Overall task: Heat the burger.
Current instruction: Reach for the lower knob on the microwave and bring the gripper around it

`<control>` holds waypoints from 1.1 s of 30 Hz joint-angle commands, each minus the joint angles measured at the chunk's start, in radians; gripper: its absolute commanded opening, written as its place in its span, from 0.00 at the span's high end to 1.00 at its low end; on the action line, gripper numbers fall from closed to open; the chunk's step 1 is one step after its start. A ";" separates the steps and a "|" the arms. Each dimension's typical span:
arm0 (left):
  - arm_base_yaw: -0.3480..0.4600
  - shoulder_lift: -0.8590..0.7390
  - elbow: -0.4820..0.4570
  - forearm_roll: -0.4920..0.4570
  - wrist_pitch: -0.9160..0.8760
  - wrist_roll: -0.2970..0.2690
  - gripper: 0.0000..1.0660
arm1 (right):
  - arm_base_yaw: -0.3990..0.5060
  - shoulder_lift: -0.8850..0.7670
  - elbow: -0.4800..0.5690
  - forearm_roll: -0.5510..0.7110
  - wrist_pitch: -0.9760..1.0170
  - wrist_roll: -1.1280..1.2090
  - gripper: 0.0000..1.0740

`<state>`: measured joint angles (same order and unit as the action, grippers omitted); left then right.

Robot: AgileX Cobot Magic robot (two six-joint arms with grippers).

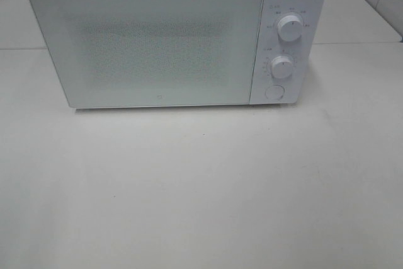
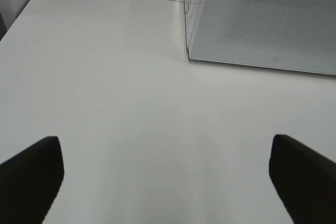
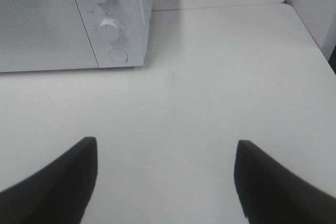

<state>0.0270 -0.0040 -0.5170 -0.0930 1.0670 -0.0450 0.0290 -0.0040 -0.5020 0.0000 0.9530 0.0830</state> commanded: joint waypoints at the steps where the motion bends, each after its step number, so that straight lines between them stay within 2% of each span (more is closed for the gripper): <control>1: 0.002 -0.026 0.000 -0.008 -0.002 -0.005 0.05 | -0.003 0.004 -0.023 0.000 -0.054 0.008 0.33; 17: 0.002 -0.025 0.000 -0.008 -0.002 -0.005 0.05 | -0.003 0.260 -0.023 0.000 -0.338 0.008 0.33; 22: 0.002 -0.025 0.000 -0.008 -0.002 -0.005 0.05 | -0.003 0.340 -0.023 0.000 -0.480 0.008 0.33; 33: 0.002 -0.025 0.000 -0.008 -0.002 -0.005 0.05 | -0.003 0.525 -0.022 0.000 -0.636 0.008 0.33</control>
<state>0.0270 -0.0040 -0.5170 -0.0930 1.0670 -0.0450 0.0290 0.4760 -0.5210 0.0000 0.3630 0.0840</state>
